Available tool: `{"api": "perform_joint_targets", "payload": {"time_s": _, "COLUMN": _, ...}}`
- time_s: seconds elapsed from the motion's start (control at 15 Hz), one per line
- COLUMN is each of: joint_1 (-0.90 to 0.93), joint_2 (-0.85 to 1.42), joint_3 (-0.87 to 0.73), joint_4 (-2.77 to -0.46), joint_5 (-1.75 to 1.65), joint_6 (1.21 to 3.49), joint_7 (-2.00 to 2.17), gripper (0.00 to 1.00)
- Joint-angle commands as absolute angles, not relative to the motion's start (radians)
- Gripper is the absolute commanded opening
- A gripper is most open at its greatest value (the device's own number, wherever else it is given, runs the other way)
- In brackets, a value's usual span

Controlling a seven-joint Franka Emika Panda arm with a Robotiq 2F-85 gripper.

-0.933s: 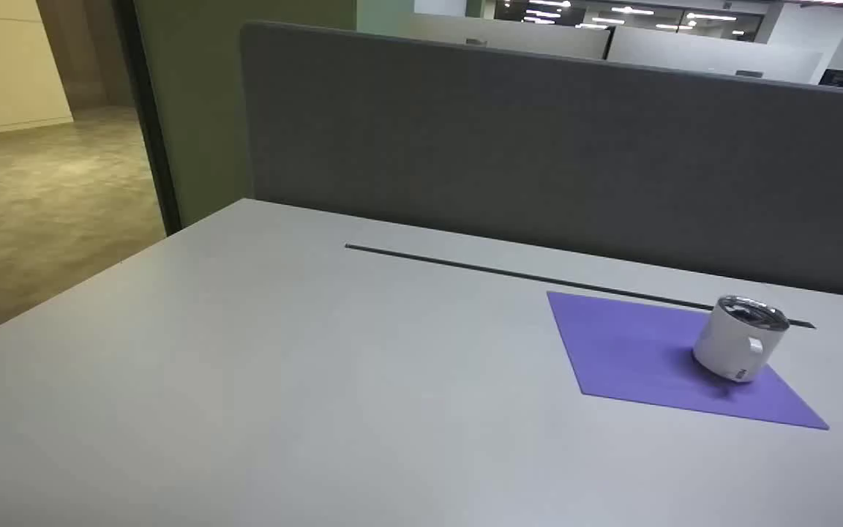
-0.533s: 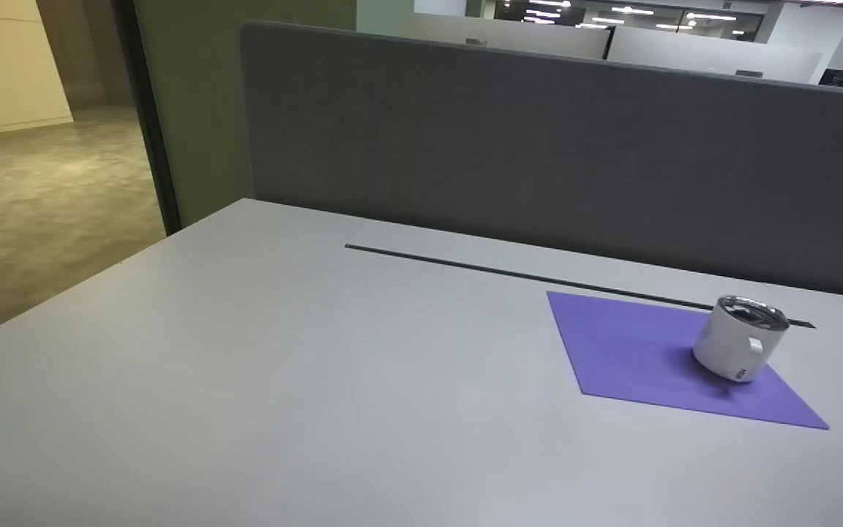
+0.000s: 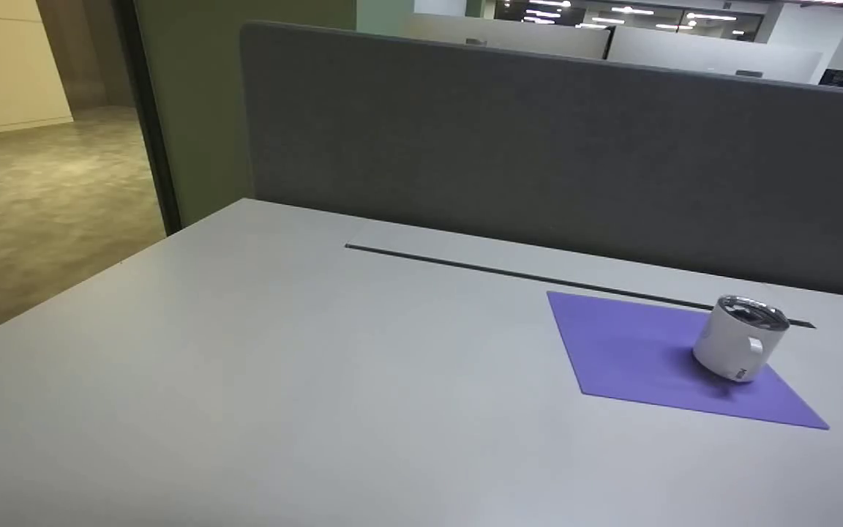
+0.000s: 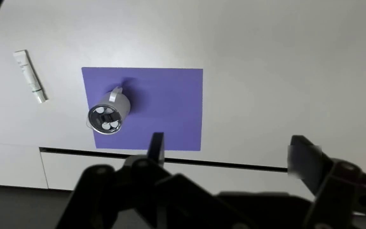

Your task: Open the mug on the table

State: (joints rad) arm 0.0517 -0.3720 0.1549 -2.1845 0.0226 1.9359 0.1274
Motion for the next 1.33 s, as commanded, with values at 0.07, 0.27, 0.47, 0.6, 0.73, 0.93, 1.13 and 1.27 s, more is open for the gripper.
{"api": "perform_joint_targets", "payload": {"time_s": 0.07, "joint_1": 0.026, "joint_2": -0.194, "joint_3": 0.104, "joint_4": -2.154, "joint_5": -0.111, "joint_6": 2.068, "joint_7": 0.007, "gripper": 0.67}}
{"api": "perform_joint_targets", "payload": {"time_s": 0.27, "joint_1": -0.002, "joint_2": -0.074, "joint_3": 0.067, "joint_4": -2.154, "joint_5": -0.192, "joint_6": 2.201, "joint_7": 0.011, "gripper": 0.45}}
{"api": "perform_joint_targets", "payload": {"time_s": 0.47, "joint_1": -0.020, "joint_2": 0.038, "joint_3": 0.030, "joint_4": -2.148, "joint_5": -0.232, "joint_6": 2.344, "joint_7": 0.034, "gripper": 0.25}}
{"api": "perform_joint_targets", "payload": {"time_s": 0.6, "joint_1": -0.025, "joint_2": 0.108, "joint_3": 0.009, "joint_4": -2.130, "joint_5": -0.238, "joint_6": 2.416, "joint_7": 0.051, "gripper": 0.10}}
{"api": "perform_joint_targets", "payload": {"time_s": 0.73, "joint_1": -0.035, "joint_2": 0.162, "joint_3": -0.014, "joint_4": -2.089, "joint_5": -0.199, "joint_6": 2.418, "joint_7": 0.035, "gripper": 0.01}}
{"api": "perform_joint_targets", "payload": {"time_s": 0.93, "joint_1": -0.035, "joint_2": 0.237, "joint_3": -0.048, "joint_4": -2.008, "joint_5": -0.196, "joint_6": 2.329, "joint_7": 0.075, "gripper": 0.00}}
{"api": "perform_joint_targets", "payload": {"time_s": 1.13, "joint_1": -0.035, "joint_2": 0.230, "joint_3": -0.058, "joint_4": -2.033, "joint_5": -0.195, "joint_6": 2.318, "joint_7": 0.058, "gripper": 0.01}}
{"api": "perform_joint_targets", "payload": {"time_s": 1.27, "joint_1": -0.036, "joint_2": 0.253, "joint_3": -0.065, "joint_4": -2.000, "joint_5": -0.195, "joint_6": 2.294, "joint_7": 0.067, "gripper": 0.01}}
